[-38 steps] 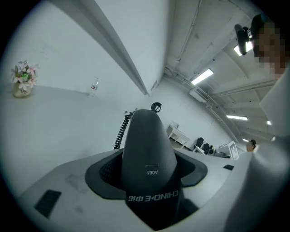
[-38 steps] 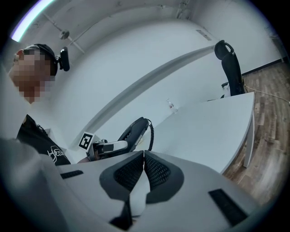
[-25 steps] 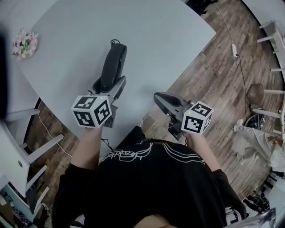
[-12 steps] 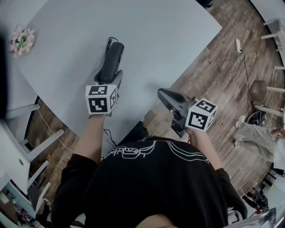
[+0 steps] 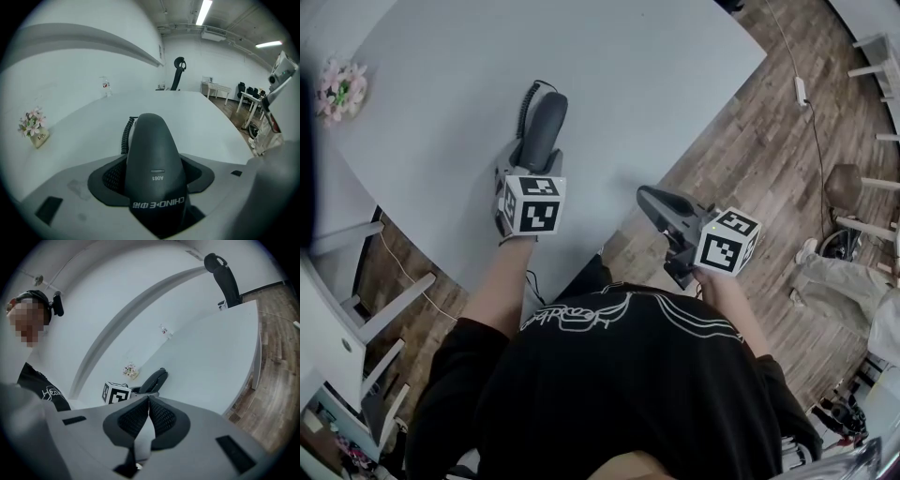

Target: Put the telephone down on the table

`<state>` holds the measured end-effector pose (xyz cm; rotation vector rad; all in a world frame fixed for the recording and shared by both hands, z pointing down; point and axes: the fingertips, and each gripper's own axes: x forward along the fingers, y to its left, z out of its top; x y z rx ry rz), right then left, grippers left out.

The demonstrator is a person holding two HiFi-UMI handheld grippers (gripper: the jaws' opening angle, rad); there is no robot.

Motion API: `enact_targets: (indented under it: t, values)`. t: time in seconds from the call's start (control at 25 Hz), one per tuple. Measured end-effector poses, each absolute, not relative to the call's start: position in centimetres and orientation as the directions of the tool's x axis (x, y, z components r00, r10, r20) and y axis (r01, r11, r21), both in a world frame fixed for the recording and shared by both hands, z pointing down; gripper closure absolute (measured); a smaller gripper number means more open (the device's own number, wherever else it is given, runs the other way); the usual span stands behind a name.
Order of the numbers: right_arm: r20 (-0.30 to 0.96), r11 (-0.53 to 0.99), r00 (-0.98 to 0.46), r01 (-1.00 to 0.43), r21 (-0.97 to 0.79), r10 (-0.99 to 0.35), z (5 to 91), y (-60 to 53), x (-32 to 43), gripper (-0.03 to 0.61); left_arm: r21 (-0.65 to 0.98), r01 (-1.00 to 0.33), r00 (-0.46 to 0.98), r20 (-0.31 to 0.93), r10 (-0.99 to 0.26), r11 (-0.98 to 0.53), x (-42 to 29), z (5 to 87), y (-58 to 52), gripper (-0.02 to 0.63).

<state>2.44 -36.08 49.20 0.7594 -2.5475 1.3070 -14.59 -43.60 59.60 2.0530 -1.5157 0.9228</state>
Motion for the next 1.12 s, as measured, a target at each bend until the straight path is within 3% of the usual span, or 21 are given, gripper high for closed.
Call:
enact_targets:
  t: [0.36,0.6,0.84,1.12]
  values:
    - [0.375,0.471,-0.857,-0.509,-0.721,-0.353,50.0,-37.9,3.2,0.540,-0.034,-0.951,0.193,0.715,-0.672,-0.308,-13.3,59.6,-44.6,0.321]
    - [0.360,0.471,-0.865,-0.495,-0.730,-0.350,50.0,-37.6,2.8,0.540,0.048,-0.956,0.244,0.678,-0.694,-0.290,-14.2,59.0,-44.2,0.252]
    - [0.322,0.524,-0.887,-0.457,-0.719,-0.332,48.6,-36.5,2.8,0.540,0.093,-0.961,0.260,0.616,-0.743,-0.260,-15.0,55.9,-40.9,0.252]
    - [0.268,0.645,-0.921,-0.389,-0.657,-0.283,45.3,-32.3,2.5,0.540,0.438,-0.870,0.425,0.437,-0.793,-0.225,-13.1,48.6,-34.3,0.253]
